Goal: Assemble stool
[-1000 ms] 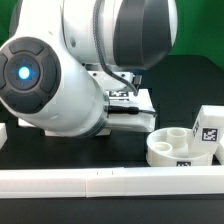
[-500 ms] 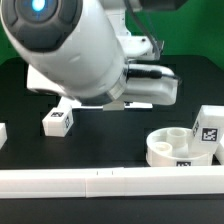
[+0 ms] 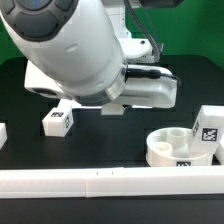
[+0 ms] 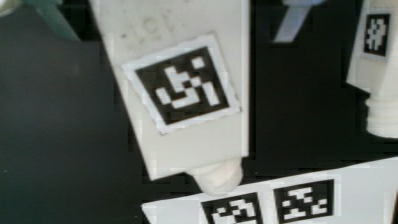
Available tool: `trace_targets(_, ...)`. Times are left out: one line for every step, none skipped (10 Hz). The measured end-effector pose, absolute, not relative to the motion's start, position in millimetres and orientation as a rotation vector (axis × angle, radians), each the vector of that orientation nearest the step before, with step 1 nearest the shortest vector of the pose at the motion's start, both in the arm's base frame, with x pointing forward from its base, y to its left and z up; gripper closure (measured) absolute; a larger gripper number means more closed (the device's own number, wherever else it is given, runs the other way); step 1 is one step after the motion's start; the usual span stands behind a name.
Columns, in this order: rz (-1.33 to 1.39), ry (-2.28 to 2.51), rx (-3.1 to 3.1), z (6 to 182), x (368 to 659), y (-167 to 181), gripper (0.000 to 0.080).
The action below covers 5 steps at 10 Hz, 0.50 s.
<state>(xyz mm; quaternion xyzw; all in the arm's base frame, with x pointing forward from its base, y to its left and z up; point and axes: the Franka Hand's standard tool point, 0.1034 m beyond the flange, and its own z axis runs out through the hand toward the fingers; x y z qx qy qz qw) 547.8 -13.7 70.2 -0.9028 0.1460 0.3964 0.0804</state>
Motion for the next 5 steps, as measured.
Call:
trace_targets(1.023,0.431,-2.773,76.4,562.4,-8.4,0.0471)
trace_targets(0.887,0.429,-2.830,82.6,567.5,-3.7,0.0471)
trace_targets(0.795,0.445,-2.860,79.7,566.5,-4.7,0.0471)
trace_targets(0.726,0.455,-2.882,78.0,568.6,-5.3,0.0471)
trace_targets(0.578,0.463,-2.924,77.8,578.5,-5.2,0.0471)
